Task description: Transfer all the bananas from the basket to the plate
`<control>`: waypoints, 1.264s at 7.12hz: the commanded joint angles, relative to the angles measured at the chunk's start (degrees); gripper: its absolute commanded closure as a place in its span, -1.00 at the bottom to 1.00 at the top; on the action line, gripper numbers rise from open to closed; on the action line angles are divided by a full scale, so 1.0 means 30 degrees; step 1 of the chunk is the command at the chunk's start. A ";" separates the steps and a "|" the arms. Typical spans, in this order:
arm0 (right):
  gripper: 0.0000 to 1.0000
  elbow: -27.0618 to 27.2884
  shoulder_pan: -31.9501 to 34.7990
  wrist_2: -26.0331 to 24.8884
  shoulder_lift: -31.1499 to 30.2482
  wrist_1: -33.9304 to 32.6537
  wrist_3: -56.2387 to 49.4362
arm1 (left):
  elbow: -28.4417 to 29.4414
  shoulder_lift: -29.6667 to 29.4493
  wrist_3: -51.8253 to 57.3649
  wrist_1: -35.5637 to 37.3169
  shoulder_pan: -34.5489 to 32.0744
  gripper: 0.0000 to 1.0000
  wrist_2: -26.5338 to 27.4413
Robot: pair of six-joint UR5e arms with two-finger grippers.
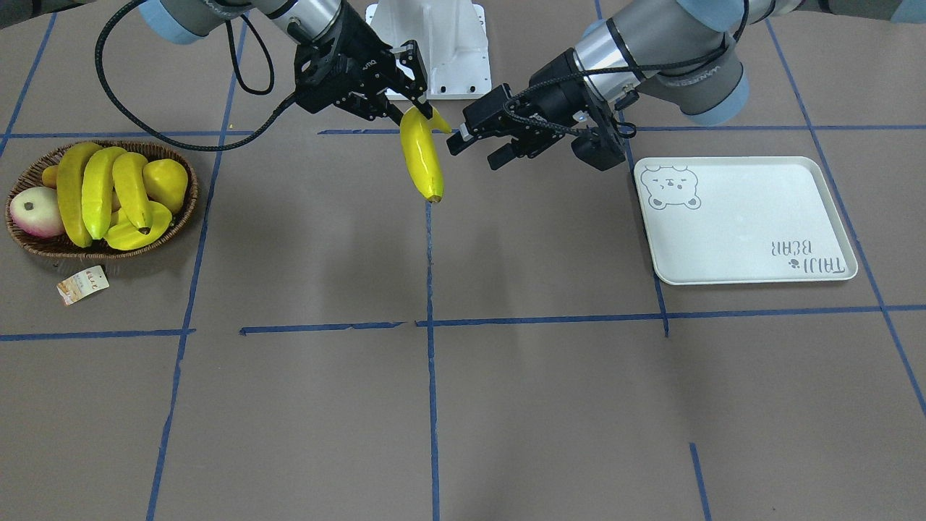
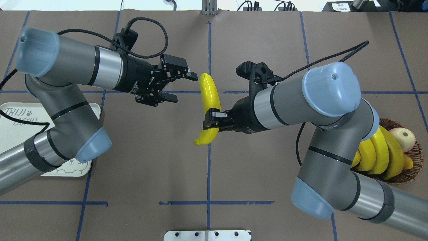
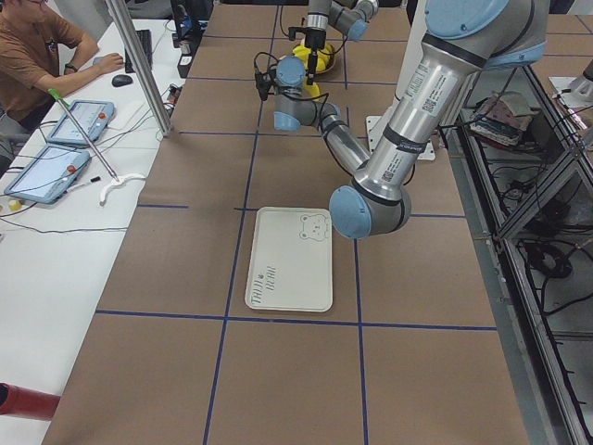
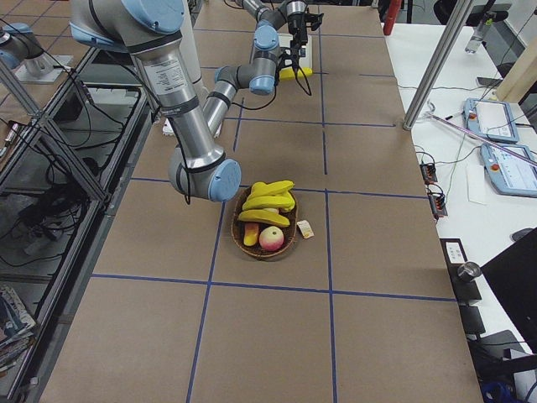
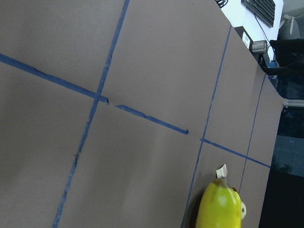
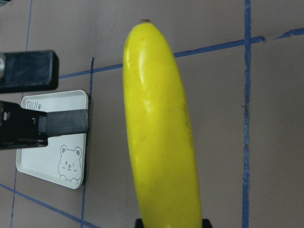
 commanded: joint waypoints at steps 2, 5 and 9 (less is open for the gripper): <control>0.98 0.0072 -0.0199 -0.0003 0.0022 0.0032 -0.0053 | -0.0005 -0.0449 -0.0191 0.0046 0.2018 -0.96 0.2788; 0.98 0.0101 -0.0288 -0.0003 0.0022 0.0032 -0.0052 | 0.0024 -0.0478 -0.0191 0.0046 0.2051 0.19 0.2821; -1.00 0.0246 -0.0288 -0.0003 0.0022 0.0500 0.0063 | 0.0025 -0.0420 -0.0191 0.0075 0.2022 1.00 0.2792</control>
